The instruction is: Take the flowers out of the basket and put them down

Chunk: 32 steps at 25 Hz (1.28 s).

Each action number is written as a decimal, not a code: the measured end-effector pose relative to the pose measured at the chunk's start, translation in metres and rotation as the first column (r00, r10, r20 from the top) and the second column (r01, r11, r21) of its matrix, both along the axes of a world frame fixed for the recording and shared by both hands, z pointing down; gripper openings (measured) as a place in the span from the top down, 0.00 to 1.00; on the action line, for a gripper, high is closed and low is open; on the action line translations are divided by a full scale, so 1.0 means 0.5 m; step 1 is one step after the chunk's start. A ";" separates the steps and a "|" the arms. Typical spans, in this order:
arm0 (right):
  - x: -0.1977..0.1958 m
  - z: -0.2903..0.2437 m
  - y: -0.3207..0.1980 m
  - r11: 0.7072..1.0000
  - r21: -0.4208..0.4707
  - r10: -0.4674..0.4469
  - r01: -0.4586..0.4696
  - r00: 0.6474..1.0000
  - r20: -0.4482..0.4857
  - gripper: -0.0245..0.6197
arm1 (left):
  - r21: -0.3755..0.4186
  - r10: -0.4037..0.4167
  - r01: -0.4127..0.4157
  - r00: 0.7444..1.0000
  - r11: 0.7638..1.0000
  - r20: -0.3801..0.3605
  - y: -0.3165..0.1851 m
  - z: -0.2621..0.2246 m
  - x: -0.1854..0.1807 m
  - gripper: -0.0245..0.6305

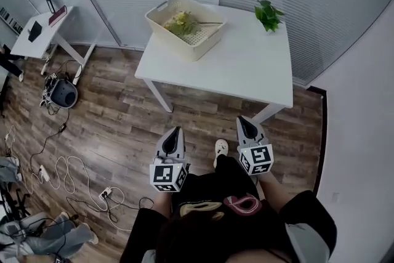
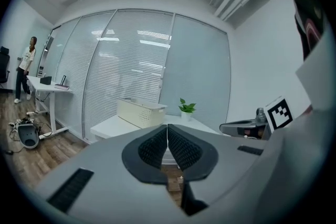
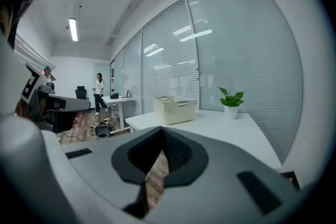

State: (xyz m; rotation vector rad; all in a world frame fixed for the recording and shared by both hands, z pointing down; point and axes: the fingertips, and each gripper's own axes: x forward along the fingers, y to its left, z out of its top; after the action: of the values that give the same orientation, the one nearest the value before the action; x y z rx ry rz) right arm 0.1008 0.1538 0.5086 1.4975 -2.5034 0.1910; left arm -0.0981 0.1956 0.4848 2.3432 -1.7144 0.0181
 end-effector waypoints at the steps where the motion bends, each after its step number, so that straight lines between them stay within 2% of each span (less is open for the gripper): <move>1: -0.001 -0.002 -0.023 1.000 0.000 -0.019 0.019 1.000 0.006 0.95 | -0.003 -0.012 0.012 1.000 1.000 -0.003 -0.017 -0.002 0.005 0.94; 6: -0.002 -0.015 -0.119 0.995 0.012 -0.100 0.099 0.993 0.055 0.95 | -0.041 -0.089 0.088 0.996 0.995 -0.017 -0.092 0.015 0.024 0.94; 9: 0.005 -0.011 -0.166 0.989 0.005 -0.149 0.149 0.988 0.043 0.95 | -0.063 -0.131 0.128 0.991 0.990 -0.038 -0.126 0.026 0.036 0.94; 15: 0.051 -0.005 -0.257 0.980 -0.006 -0.197 0.197 0.980 0.037 0.95 | -0.057 -0.183 0.179 0.981 0.982 -0.059 -0.201 0.021 0.083 0.94; 24: 0.088 -0.002 -0.333 0.973 -0.007 -0.229 0.230 0.972 0.043 0.95 | -0.058 -0.204 0.201 0.978 0.978 -0.052 -0.270 0.024 0.129 0.94; 32: 0.096 0.004 -0.375 0.974 -0.023 -0.223 0.225 0.974 0.044 0.95 | -0.041 -0.197 0.196 0.979 0.980 -0.043 -0.327 0.013 0.129 0.94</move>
State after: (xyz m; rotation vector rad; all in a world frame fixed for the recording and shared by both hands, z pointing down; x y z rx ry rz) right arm 0.1488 -0.0335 0.5107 1.1994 -2.6654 0.2201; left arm -0.0335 0.0324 0.4911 2.1210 -1.8973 -0.0391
